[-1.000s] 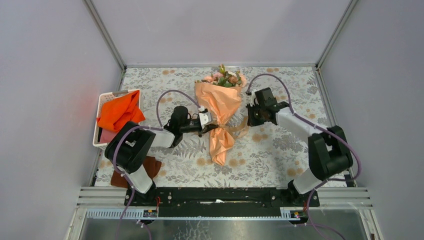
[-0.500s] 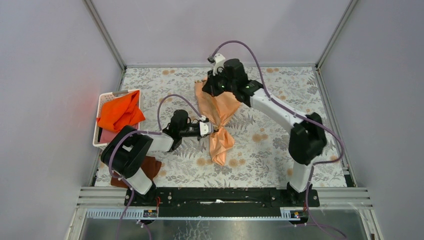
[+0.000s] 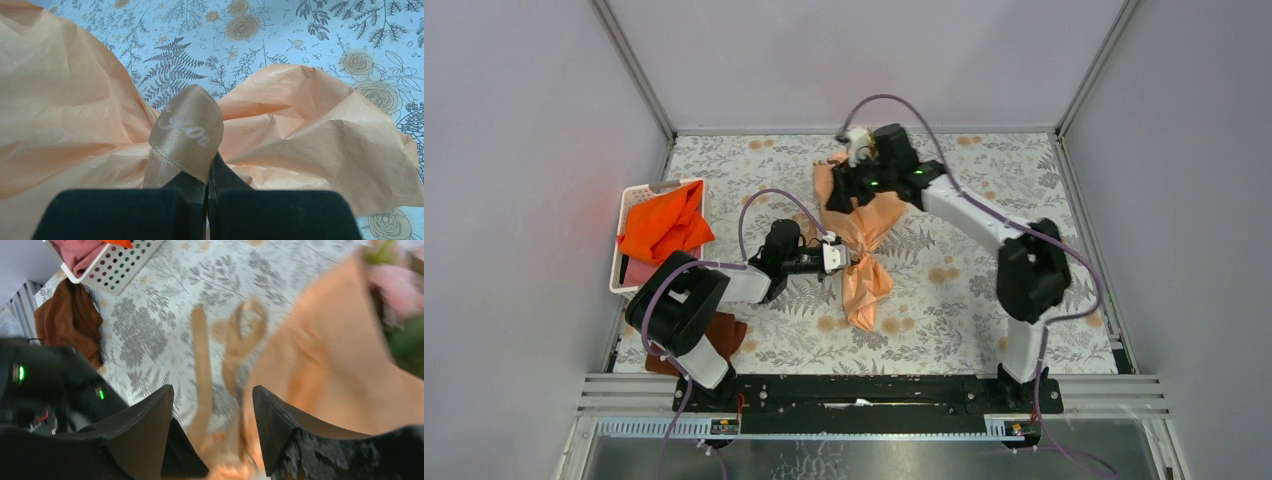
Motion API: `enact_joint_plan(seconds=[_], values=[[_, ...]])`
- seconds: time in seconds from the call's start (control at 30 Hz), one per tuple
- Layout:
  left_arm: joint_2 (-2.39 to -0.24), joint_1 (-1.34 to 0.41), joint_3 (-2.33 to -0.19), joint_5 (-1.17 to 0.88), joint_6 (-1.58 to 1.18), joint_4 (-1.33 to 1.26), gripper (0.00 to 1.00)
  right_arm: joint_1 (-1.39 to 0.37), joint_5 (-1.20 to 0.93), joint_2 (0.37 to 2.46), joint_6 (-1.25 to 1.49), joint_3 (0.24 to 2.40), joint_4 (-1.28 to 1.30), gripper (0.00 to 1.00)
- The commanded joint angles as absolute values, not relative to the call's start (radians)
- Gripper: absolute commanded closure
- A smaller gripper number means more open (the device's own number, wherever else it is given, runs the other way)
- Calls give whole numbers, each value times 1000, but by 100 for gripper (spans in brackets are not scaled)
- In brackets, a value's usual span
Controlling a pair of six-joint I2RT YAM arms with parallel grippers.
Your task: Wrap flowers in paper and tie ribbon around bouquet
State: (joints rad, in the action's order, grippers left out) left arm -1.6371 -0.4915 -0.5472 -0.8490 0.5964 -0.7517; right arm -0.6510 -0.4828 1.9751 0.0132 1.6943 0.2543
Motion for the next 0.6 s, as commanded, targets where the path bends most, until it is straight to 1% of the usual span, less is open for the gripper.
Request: enact_joint_plan(seconds=[0.0, 0.07, 0.1, 0.17, 0.23, 0.4, 0.57], values=[[-1625, -495, -546, -834, 590, -785, 100, -487, -697, 1694, -63, 1394, 23, 33], [-1625, -495, -544, -832, 595, -783, 100, -482, -868, 1598, -260, 1238, -33, 32], [-1625, -495, -544, -833, 596, -781, 100, -484, -906, 1561, -320, 1167, -50, 32], [-1626, -495, -545, -832, 597, -775, 100, -485, -971, 1506, -365, 1066, -122, 30], [-1628, -495, -545, -833, 598, -774, 100, -486, -984, 1491, -335, 1007, -202, 28], [-1630, -495, -557, -832, 608, -750, 100, -519, -996, 1532, -239, 960, -350, 27], [-1630, -495, -565, -829, 615, -735, 100, -552, -936, 1593, -255, 976, -348, 29]])
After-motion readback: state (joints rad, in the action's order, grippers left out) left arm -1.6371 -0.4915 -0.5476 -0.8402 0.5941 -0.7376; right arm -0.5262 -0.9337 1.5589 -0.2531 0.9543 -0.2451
